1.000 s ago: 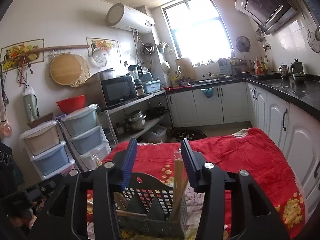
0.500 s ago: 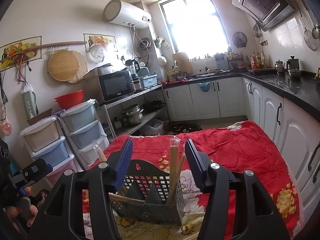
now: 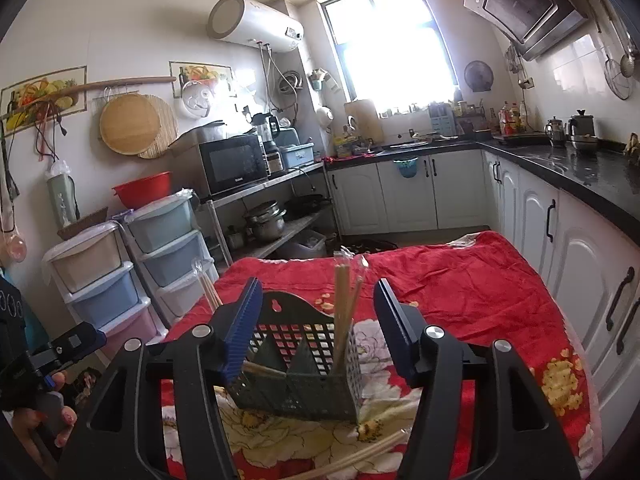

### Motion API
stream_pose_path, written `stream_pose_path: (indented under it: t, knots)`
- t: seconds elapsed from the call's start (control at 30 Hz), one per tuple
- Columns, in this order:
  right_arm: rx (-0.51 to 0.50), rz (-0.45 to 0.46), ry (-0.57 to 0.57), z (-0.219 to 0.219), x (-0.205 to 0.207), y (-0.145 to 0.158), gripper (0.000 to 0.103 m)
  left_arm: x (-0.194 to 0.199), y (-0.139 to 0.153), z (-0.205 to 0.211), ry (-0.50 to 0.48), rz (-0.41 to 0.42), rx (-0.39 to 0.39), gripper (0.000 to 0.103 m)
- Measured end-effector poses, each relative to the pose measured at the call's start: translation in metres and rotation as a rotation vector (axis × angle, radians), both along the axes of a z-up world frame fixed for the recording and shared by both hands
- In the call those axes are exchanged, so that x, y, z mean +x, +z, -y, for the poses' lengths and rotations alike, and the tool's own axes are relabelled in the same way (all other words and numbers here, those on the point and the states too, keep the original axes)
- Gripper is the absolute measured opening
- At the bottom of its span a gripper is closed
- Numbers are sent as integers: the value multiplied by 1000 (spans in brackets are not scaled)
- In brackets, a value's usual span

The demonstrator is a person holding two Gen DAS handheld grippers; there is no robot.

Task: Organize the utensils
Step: 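Pull both open tools back from the caddy, then move both open tools toward the remaining chopsticks on the cloth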

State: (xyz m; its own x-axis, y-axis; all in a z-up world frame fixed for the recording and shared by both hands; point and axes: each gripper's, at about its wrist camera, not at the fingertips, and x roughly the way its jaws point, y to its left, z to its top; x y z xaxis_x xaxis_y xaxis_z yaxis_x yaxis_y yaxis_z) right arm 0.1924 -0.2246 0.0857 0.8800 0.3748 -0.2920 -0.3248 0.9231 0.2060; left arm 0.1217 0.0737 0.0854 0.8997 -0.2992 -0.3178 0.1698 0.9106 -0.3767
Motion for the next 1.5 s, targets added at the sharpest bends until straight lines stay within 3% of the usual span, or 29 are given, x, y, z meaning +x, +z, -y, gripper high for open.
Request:
stream_pose_path:
  t: [0.63, 1.27, 1.5]
  knots:
    - [-25, -55, 18, 6, -27, -17, 58, -9, -33, 6, -44, -94, 21, 92]
    - [-67, -162, 11, 14, -35, -53, 58, -19, -76, 11, -94, -226, 55, 92]
    - [-92, -213, 10, 20, -38, -72, 58, -20, -88, 28, -160, -260, 79, 92]
